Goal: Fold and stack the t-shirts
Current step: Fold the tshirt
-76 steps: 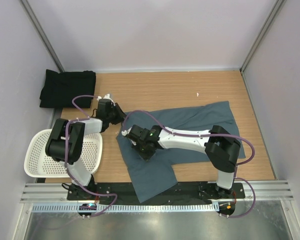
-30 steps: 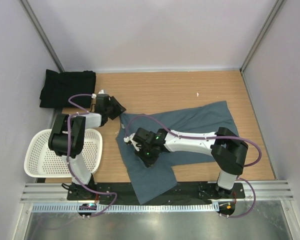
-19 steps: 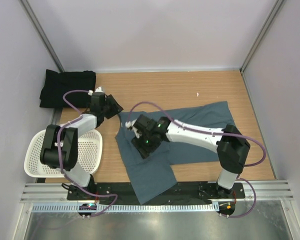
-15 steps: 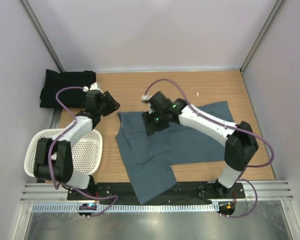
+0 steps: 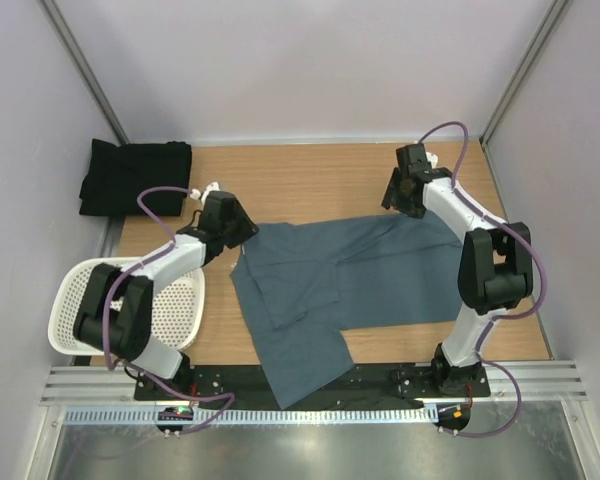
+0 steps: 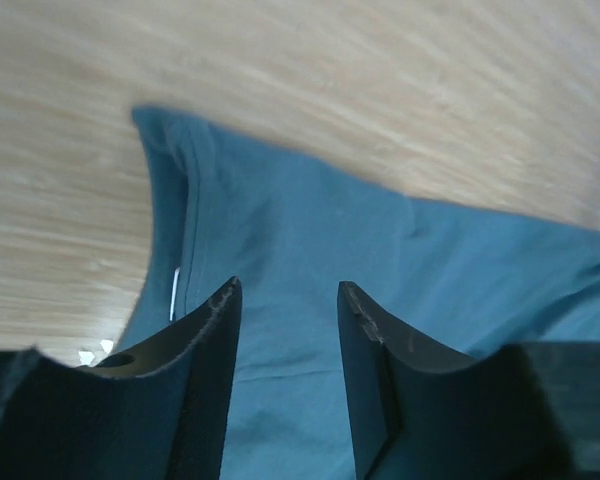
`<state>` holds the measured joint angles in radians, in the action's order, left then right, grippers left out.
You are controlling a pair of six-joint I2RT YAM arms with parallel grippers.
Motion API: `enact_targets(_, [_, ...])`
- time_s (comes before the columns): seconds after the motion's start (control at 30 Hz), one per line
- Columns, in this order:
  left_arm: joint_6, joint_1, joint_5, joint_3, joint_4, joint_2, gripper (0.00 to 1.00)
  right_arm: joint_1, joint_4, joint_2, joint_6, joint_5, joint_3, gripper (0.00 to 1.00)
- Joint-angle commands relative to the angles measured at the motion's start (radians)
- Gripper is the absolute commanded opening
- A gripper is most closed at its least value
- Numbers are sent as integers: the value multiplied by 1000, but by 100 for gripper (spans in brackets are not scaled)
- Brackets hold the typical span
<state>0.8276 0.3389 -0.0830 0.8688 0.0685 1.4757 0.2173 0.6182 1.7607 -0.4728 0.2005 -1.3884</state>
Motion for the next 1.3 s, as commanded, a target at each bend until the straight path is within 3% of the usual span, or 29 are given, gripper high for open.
enact_targets(0.0, [90,15,-51,10,-4,81,43,-42,-113,55,14,60,14,62])
enact_targets(0.27, [165,14,-125,30,13,212,39,-153,-164,77,16,66,110,62])
enact_targets(0.67, [217,12,-265,183,231,371,38,-289,-143,13,13,152,247,63])
enact_targets(1.03, [53,-21,-274,371,266,471,38,-312,-161,-142,88,-13,212,66])
enact_targets(1.27, [-50,-93,-169,423,248,471,38,-312,-161,-55,94,-18,135,66])
